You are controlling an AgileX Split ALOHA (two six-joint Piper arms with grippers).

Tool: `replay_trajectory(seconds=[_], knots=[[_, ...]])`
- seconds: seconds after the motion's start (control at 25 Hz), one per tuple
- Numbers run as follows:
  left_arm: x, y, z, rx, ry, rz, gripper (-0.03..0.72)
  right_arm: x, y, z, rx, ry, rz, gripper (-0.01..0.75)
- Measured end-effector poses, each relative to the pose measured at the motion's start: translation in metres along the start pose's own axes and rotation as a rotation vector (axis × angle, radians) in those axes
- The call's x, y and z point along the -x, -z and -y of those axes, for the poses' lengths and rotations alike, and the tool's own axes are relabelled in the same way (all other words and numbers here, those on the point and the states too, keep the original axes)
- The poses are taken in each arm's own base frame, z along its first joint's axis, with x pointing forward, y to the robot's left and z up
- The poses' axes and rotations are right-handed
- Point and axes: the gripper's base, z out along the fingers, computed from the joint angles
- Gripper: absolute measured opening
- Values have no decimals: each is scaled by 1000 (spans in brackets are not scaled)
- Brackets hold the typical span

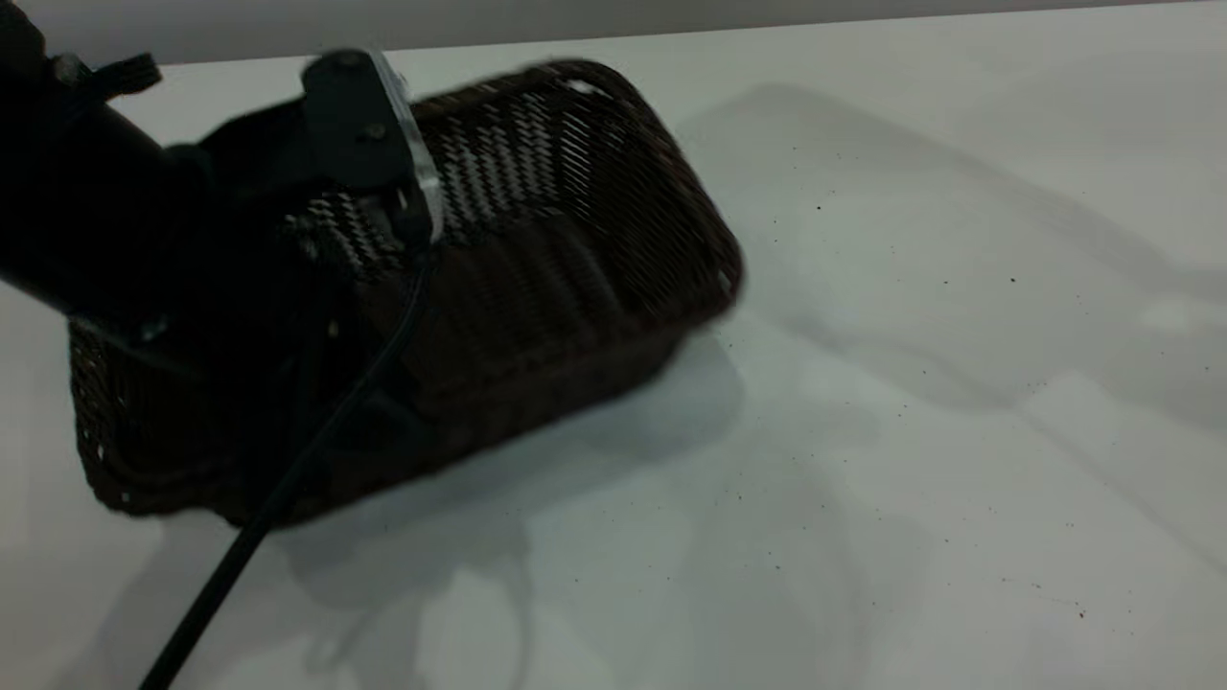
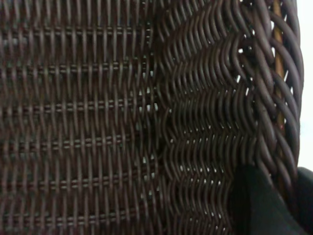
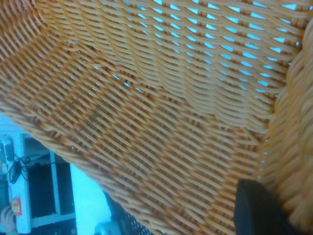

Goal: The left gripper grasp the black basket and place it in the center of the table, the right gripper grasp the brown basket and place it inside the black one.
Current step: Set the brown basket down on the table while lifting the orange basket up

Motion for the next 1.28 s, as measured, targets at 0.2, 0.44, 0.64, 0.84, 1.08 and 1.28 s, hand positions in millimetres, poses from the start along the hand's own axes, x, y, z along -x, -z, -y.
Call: replay_trajectory(seconds=[0.2, 0.44, 0.64, 0.84, 1.08, 1.28], knots=[[0, 1, 15, -166, 4, 2, 135, 0, 0, 0, -1, 2, 0, 111], [0, 2, 19, -207, 4, 2, 135, 0, 0, 0, -1, 4, -1, 111], [0, 1, 16, -180, 8, 3, 135, 0, 0, 0, -1, 7, -1, 111], [9, 3, 8, -139, -6, 25, 135, 0, 0, 0, 0, 21, -1, 111], [28, 10, 0, -151, -42, 71, 135, 0, 0, 0, 3, 34, 1, 111], [27, 11, 0, -171, -106, 47, 135, 0, 0, -1, 11, 49, 6, 111]])
